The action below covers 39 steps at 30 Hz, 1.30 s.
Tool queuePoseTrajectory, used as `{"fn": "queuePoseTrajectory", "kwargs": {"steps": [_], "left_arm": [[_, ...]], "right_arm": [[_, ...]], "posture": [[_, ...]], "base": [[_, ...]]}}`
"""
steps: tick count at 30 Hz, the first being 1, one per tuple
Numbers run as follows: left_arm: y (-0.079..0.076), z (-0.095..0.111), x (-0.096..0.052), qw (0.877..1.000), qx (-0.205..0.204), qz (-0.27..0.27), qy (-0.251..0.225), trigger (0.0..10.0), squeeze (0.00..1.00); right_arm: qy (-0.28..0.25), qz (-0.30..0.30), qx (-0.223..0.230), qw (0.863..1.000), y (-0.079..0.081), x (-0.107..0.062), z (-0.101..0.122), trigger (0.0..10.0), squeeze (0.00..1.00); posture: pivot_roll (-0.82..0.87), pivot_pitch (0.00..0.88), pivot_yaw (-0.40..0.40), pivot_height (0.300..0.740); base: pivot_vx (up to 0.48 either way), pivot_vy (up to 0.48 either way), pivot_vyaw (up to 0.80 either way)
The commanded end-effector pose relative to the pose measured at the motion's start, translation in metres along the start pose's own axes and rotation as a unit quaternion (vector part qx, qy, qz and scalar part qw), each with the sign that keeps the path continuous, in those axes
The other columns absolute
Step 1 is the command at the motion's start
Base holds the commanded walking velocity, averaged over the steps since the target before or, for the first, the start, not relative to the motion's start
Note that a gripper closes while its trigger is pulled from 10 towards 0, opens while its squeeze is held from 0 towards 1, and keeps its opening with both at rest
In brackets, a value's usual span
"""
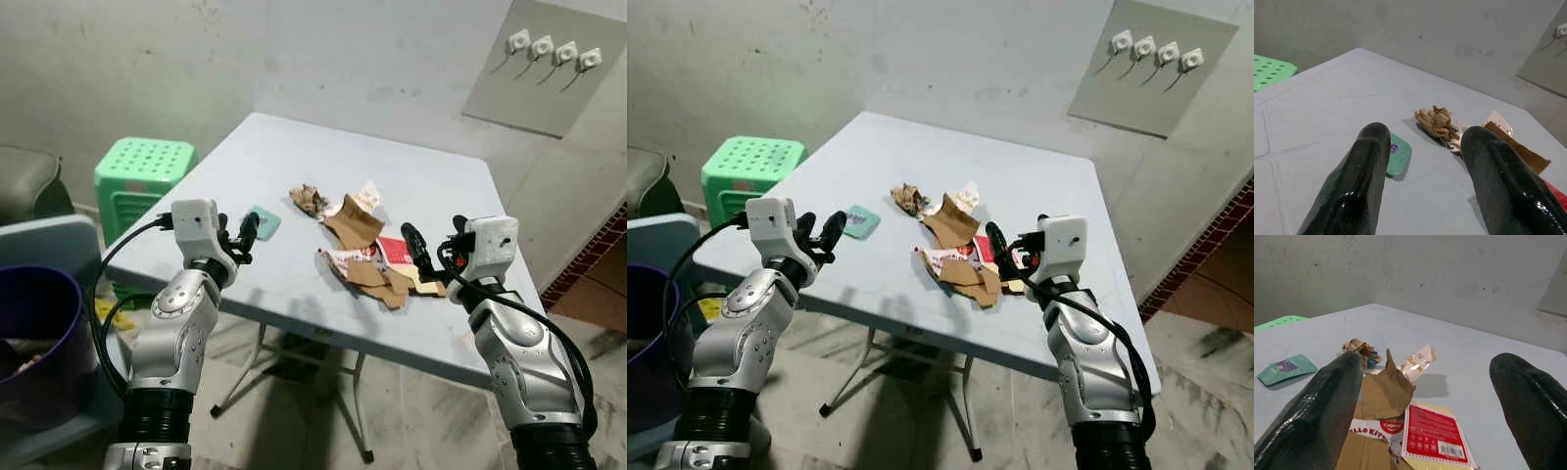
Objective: Picking trash to rubbish bin
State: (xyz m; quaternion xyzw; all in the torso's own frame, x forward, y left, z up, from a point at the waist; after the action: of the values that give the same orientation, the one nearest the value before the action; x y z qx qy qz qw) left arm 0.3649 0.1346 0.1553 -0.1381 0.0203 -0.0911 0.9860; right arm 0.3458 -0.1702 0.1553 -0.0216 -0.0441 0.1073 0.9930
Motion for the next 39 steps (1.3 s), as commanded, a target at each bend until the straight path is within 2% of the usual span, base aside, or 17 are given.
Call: {"fn": "queuePoseTrajectory", "kwargs": {"steps": [1, 20, 28, 39], "left_arm": [[-0.0059, 0.0047, 0.0014, 1.0, 0.001, -0.01, -0.005, 10.0, 0.0], [-0.0054, 0.0076, 0.0025, 1.0, -0.01, -0.003, -0.006, 10.0, 0.0], [-0.0053, 0.009, 0.0016, 1.0, -0.008, -0.005, -0.011, 10.0, 0.0], [-0.006, 0.0103, 0.0011, 1.0, -0.012, -0.007, -0.015, 10.0, 0.0]], "right_arm": [[-0.011, -0.002, -0.006, 1.0, -0.0022, 0.0006, 0.0084, 10.0, 0.0], [-0.011, 0.0, -0.007, 1.0, -0.0009, 0.0011, 0.0082, 10.0, 0.0], [-0.009, 0.003, -0.008, 1.0, -0.0009, 0.001, 0.0078, 10.0, 0.0], [-0.009, 0.005, -0.009, 1.0, -0.0008, 0.0015, 0.008, 10.0, 0.0]], "posture": [[0.04, 0.014, -0.133, 0.74], [0.04, 0.015, -0.135, 0.74], [0.05, 0.017, -0.139, 0.74], [0.05, 0.017, -0.142, 0.74]], "base": [[0.307, 0.0, 0.0], [0.301, 0.0, 0.0], [0.0, 0.0, 0.0], [0.346, 0.0, 0.0]]}}
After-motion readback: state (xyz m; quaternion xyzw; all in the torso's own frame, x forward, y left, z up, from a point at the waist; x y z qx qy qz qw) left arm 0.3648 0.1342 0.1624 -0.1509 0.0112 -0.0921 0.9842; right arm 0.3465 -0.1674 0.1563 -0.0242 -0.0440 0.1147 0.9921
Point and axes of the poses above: a point about 5 cm out from each wrist's last joint towards the gripper, its own x axis pointing out of the wrist towards the gripper, its own z axis along the axis of the wrist's last joint, y = z × x, the point moved 3 cm from there along x, pointing out of the wrist towards the gripper, and after that the axes turned 3 degrees about -x, right-handed, at the moved point
